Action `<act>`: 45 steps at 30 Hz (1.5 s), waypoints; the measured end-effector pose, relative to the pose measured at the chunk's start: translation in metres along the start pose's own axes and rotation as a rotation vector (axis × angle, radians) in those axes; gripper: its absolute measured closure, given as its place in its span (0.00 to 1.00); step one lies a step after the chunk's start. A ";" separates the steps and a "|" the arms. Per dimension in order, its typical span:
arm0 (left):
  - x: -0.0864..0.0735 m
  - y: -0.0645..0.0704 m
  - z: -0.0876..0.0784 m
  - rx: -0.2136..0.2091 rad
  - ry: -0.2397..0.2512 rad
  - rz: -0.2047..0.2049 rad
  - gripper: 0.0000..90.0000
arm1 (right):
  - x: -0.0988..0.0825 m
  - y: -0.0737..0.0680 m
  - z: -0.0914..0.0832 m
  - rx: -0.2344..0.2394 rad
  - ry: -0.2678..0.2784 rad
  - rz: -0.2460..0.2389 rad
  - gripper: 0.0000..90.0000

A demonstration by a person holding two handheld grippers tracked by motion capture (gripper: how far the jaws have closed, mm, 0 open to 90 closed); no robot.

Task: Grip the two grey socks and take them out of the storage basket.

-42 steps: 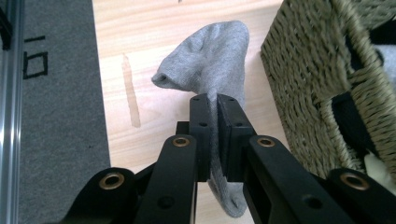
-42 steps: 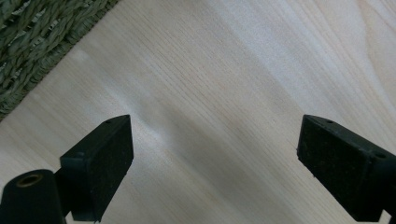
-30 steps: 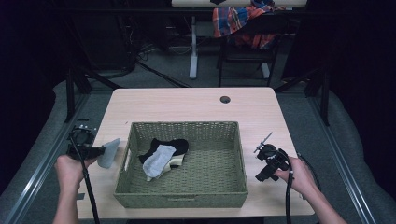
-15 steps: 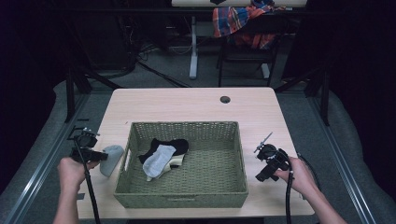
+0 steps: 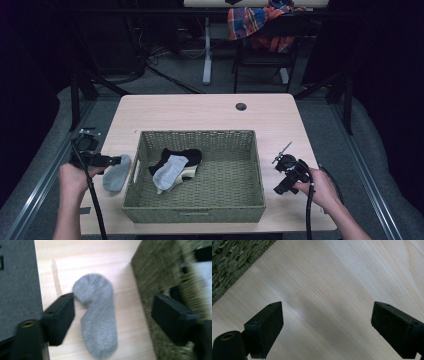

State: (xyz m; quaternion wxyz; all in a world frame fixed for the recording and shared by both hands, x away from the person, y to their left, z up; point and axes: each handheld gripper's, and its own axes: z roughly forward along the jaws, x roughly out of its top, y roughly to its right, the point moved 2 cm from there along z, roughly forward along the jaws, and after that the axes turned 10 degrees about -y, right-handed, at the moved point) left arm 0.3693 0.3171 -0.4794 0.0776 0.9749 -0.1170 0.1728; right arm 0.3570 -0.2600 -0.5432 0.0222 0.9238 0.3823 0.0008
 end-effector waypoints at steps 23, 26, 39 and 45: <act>0.030 0.109 -0.003 -0.016 0.068 0.271 0.00 | 0.000 0.000 0.001 0.002 0.002 0.002 0.12; 0.031 0.120 0.005 -0.022 0.056 0.299 0.00 | 0.000 0.000 0.000 0.001 -0.001 0.000 0.12; 0.038 0.148 0.050 -0.054 -0.086 0.373 0.17 | 0.001 0.000 0.002 0.003 0.004 0.007 0.12; 0.037 0.149 0.060 -0.026 -0.126 0.369 0.35 | 0.001 -0.001 0.002 0.000 0.013 0.005 0.12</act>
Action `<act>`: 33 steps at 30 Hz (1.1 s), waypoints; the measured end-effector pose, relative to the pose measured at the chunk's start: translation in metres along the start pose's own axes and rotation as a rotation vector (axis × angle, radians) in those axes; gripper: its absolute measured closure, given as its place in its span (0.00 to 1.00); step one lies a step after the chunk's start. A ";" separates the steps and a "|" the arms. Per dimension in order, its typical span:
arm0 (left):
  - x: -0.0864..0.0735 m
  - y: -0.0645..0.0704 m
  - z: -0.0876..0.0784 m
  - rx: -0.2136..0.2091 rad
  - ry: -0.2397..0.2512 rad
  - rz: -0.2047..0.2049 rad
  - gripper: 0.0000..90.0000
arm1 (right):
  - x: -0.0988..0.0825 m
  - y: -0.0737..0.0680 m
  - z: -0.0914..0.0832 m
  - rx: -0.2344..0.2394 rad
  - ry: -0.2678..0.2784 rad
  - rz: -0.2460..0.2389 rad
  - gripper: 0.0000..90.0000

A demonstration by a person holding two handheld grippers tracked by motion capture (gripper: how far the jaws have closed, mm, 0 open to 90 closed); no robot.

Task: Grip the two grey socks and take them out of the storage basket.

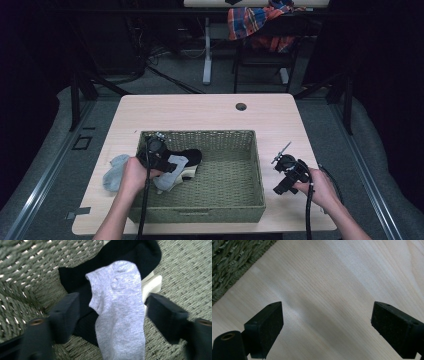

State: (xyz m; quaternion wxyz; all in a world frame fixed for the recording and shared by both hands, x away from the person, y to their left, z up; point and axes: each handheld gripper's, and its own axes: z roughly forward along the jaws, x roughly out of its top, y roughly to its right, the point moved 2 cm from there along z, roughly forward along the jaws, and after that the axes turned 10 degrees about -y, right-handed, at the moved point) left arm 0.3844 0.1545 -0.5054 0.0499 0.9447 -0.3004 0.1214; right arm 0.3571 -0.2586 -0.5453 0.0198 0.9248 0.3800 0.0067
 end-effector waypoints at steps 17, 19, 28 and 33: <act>-0.002 0.002 0.020 0.024 -0.125 -0.001 0.89 | 0.001 -0.002 -0.002 -0.012 -0.017 -0.018 0.12; -0.002 0.004 0.019 0.033 -0.128 0.015 0.95 | 0.001 -0.002 -0.002 -0.009 -0.011 -0.014 0.12; -0.002 0.009 0.003 0.039 -0.069 0.039 0.95 | 0.000 -0.001 -0.002 -0.007 -0.006 -0.012 0.12; -0.003 0.008 -0.006 0.033 -0.042 0.045 0.95 | 0.001 -0.001 -0.002 -0.006 -0.009 -0.013 0.12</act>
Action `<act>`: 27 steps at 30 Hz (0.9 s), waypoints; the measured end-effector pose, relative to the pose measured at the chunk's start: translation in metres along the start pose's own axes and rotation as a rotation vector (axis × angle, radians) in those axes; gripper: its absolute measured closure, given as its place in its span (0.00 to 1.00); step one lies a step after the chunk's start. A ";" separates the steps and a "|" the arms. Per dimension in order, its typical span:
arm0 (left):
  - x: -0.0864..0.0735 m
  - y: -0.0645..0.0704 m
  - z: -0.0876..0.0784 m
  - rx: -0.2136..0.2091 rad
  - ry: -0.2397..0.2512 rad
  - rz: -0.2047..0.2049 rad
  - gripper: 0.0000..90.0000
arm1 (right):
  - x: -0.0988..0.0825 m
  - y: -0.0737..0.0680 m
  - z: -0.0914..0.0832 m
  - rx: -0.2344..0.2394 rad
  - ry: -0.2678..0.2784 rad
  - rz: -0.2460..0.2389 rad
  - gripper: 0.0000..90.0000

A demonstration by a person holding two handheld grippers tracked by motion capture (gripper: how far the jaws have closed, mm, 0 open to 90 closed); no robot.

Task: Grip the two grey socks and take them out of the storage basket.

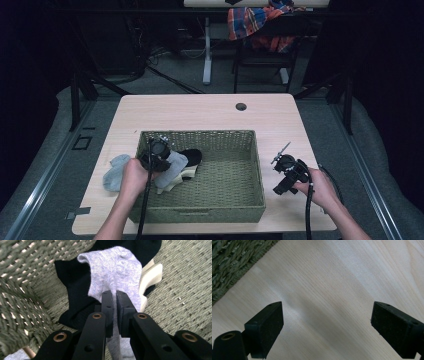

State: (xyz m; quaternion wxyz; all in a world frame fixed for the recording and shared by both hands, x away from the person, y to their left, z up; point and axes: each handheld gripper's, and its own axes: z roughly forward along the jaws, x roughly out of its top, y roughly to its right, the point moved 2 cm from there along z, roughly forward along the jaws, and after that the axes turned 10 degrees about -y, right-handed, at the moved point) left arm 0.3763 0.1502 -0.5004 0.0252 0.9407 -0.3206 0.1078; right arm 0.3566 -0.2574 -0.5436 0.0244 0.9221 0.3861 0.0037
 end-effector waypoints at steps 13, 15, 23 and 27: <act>-0.006 -0.008 -0.033 -0.002 0.107 -0.030 0.95 | 0.000 0.000 0.000 0.001 0.001 0.002 0.12; -0.007 -0.009 -0.037 -0.003 0.120 -0.031 0.95 | 0.000 0.000 0.000 0.001 0.001 0.001 0.12; -0.012 -0.014 -0.055 0.000 0.170 -0.047 0.95 | 0.000 -0.001 0.001 0.005 0.003 0.003 0.12; -0.015 -0.016 -0.063 0.002 0.196 -0.055 0.95 | 0.000 0.000 -0.001 -0.003 -0.018 -0.011 0.12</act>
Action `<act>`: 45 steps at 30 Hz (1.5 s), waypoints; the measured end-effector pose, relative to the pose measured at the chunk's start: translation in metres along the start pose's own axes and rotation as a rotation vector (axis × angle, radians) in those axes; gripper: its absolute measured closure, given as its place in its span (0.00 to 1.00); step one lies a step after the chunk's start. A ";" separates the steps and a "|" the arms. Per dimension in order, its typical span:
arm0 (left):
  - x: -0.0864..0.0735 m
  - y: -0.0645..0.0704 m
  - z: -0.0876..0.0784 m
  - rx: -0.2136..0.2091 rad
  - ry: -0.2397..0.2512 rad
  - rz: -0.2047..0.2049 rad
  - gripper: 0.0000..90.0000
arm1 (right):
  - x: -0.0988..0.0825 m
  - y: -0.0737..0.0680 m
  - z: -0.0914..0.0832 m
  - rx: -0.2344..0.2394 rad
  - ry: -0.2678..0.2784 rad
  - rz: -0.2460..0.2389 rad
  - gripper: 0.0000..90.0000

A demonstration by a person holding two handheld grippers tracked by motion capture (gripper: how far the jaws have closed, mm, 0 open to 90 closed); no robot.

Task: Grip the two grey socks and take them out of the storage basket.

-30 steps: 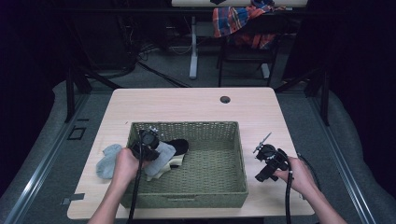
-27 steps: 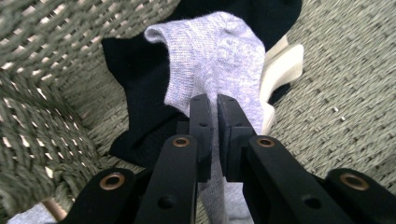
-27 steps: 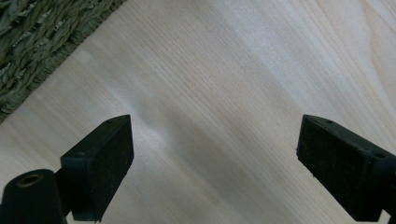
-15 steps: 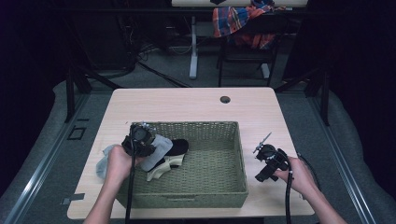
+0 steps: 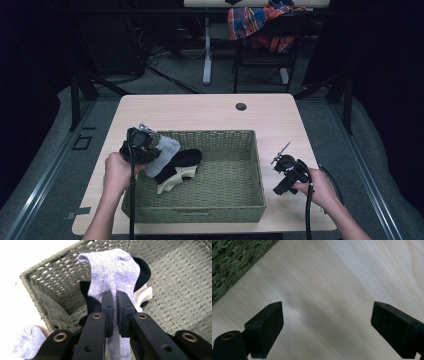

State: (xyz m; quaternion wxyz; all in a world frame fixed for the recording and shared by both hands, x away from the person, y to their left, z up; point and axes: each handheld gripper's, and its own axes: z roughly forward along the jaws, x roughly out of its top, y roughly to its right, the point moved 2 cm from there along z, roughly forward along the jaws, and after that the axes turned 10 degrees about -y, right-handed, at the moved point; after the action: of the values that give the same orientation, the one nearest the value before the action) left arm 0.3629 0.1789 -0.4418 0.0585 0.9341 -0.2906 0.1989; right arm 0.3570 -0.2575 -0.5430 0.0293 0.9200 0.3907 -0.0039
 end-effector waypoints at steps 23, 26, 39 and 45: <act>-0.019 -0.034 -0.046 0.048 0.115 -0.097 0.95 | 0.000 -0.001 0.003 0.013 0.023 0.020 0.12; -0.025 -0.043 -0.051 0.055 0.130 -0.124 0.95 | 0.000 -0.001 0.003 0.012 0.017 0.016 0.12; -0.058 -0.091 -0.051 0.081 0.142 -0.284 0.95 | 0.000 -0.001 0.003 0.011 0.011 0.013 0.12; -0.072 -0.107 -0.037 0.066 0.120 -0.340 0.95 | 0.000 0.000 0.002 0.003 -0.010 -0.002 0.12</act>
State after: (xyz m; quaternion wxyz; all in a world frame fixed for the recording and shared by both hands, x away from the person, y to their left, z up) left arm 0.3571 0.3131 -0.4366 0.0778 0.9576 -0.1177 0.2510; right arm 0.3571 -0.2576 -0.5445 0.0299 0.9196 0.3917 -0.0091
